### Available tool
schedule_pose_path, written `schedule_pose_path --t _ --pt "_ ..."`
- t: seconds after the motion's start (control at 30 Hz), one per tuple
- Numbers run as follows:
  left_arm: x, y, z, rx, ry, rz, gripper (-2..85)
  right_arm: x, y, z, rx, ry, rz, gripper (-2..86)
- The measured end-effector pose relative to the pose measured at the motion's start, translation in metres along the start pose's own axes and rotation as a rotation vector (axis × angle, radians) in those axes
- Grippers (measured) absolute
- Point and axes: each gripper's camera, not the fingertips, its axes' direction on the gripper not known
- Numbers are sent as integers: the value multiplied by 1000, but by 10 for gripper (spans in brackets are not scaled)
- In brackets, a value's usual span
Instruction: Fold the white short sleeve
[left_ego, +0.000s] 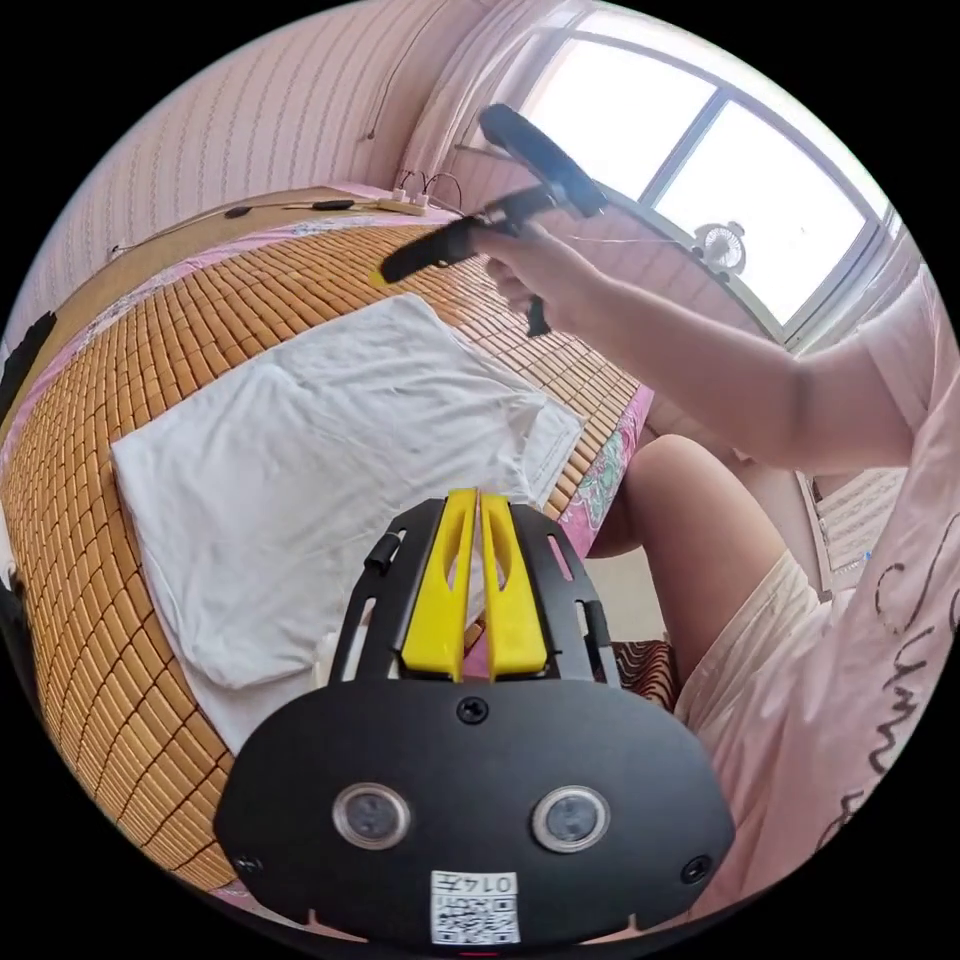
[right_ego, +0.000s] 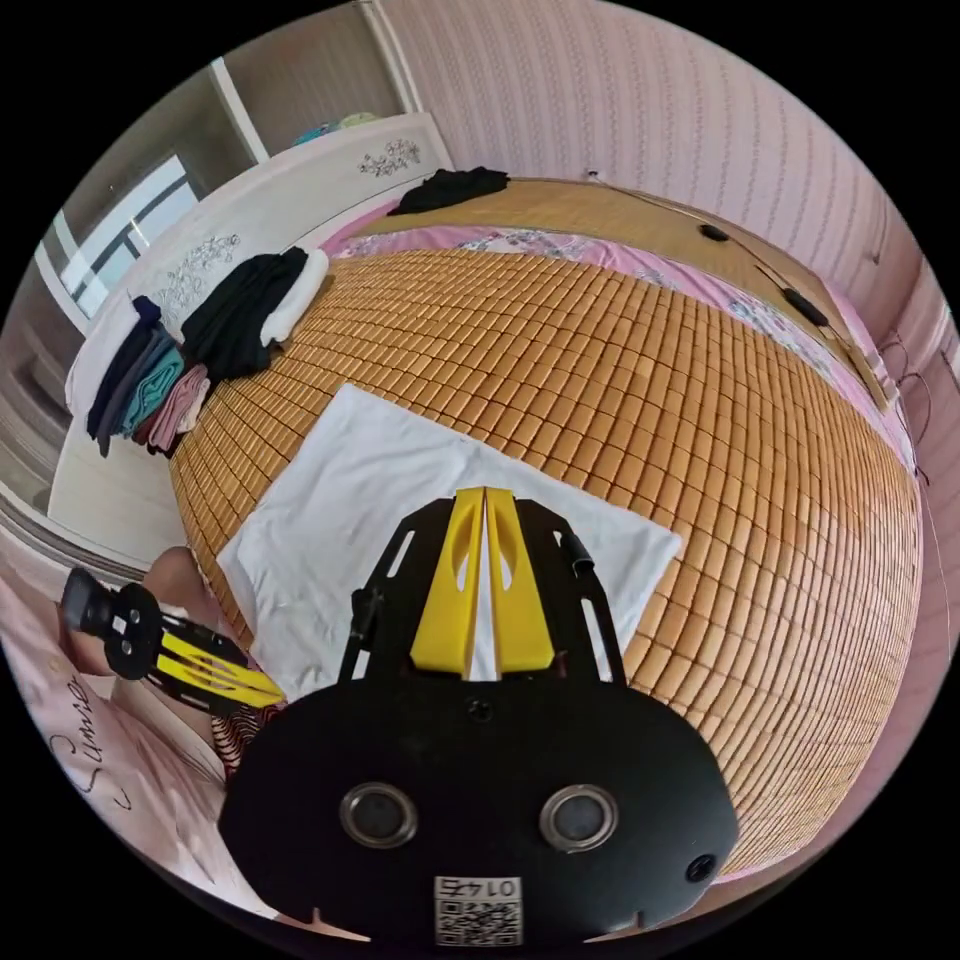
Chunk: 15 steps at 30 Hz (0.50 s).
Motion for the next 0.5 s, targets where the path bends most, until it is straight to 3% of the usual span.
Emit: schedule_pose_path --t 0.07,0.13,0.23,0.37,0.5 --pt "-14 -14 -16 84 -36 33 -8 15 62 -26 28 66 112 16" --pt "-27 -33 -16 96 -87 55 -4 31 137 -41 16 70 307 50" --pt "-48 -76 -3 74 -123 92 15 32 196 -38 -18 72 406 108" --pt "-68 -141 27 55 -77 95 33 36 227 -23 -21 58 489 135" --pt "-78 -193 70 -21 -62 88 40 40 247 -18 -12 114 514 95"
